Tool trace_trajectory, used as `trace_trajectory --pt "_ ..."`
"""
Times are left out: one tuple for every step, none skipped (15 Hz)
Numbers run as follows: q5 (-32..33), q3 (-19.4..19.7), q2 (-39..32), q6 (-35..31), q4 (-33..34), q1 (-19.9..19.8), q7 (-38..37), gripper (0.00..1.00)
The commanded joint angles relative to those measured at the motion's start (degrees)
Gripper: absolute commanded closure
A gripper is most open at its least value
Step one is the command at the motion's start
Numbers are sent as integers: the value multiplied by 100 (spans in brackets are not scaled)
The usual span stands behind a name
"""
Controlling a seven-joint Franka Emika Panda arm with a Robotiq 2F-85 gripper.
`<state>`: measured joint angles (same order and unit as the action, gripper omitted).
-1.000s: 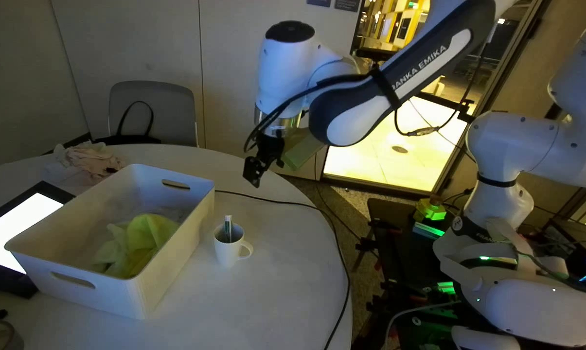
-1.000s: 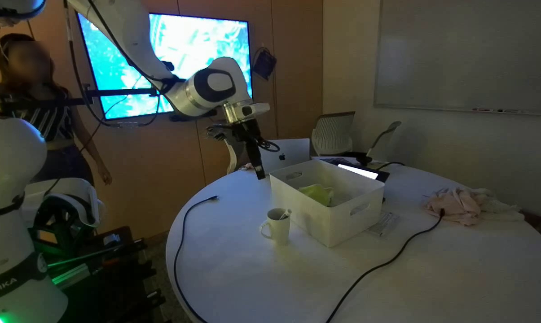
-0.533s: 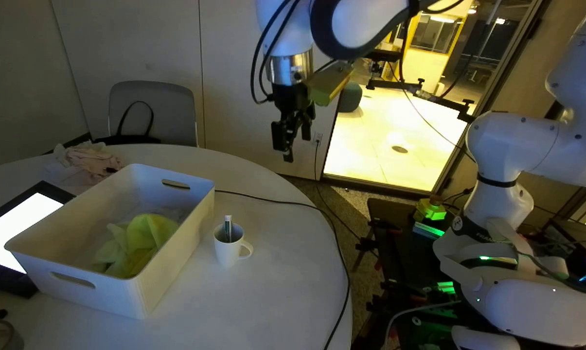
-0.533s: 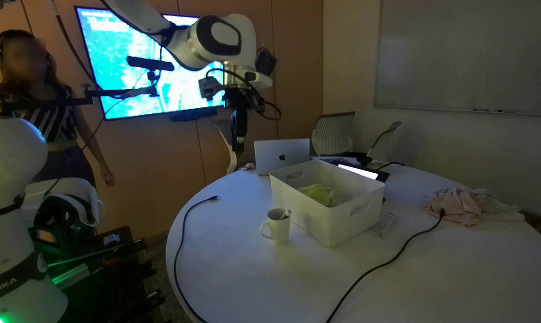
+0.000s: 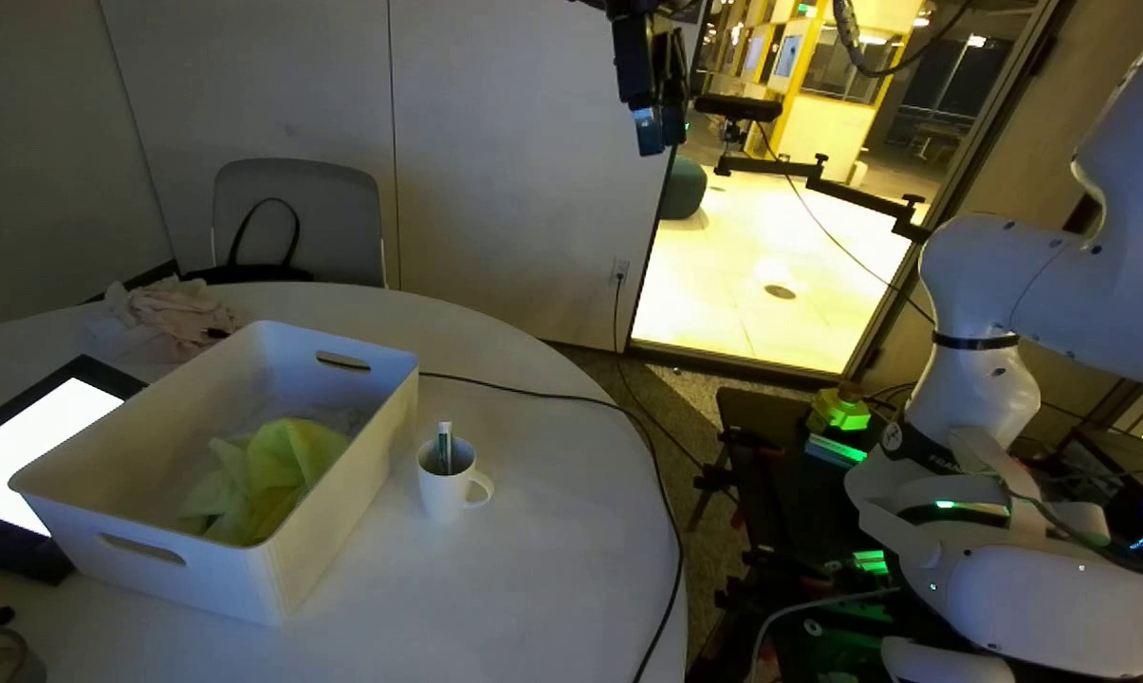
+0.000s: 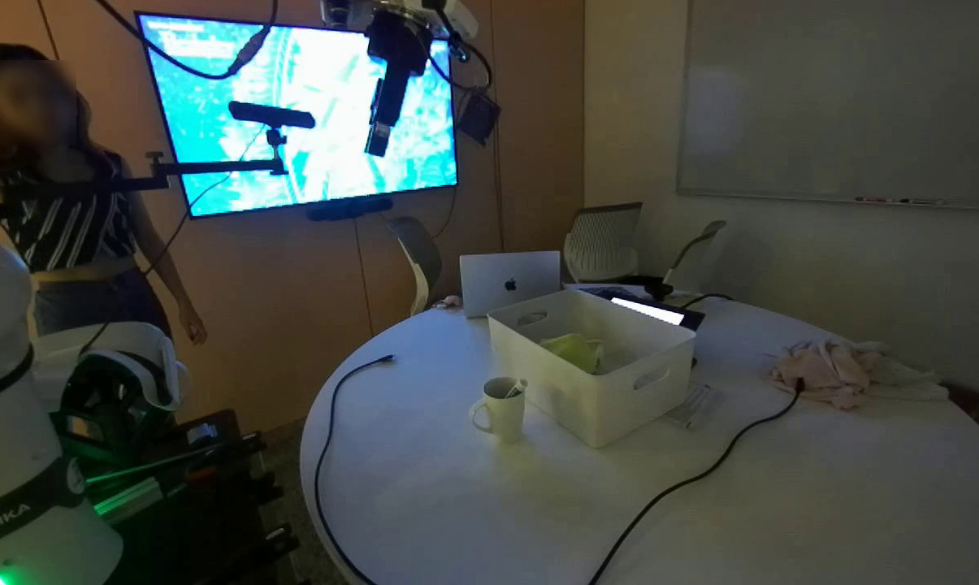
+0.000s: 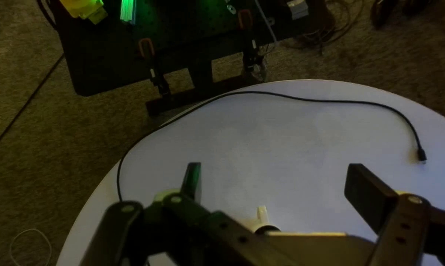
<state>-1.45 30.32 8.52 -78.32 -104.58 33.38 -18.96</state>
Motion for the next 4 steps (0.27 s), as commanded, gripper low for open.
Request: trace_trajectory --pt "-134 -1325 -91 17 -14 -1486 162 0" --pt "-123 -1454 -99 10 -68 -1617 158 0" --pt "-112 -1505 -135 2 -102 -1648 148 0" --pt "-103 -1534 -179 -3 -114 -1642 138 0"
